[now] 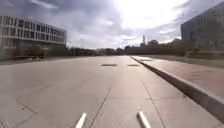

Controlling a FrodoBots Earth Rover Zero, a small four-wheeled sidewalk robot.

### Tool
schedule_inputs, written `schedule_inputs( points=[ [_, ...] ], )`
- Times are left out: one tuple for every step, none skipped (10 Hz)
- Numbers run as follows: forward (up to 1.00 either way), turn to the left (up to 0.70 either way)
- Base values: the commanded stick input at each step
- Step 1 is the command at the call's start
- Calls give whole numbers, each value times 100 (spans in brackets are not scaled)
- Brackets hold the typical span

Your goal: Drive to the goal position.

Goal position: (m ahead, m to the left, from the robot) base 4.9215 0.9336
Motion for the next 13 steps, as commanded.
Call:
schedule_inputs(
  points=[
    [50, 0],
    [50, 0],
    [50, 0],
    [50, 0],
    [50, 0],
    [50, 0],
    [50, 0],
    [50, 0],
    [50, 0],
    [50, 0],
    [50, 0],
    [50, 0],
    [50, 0]
  ],
)
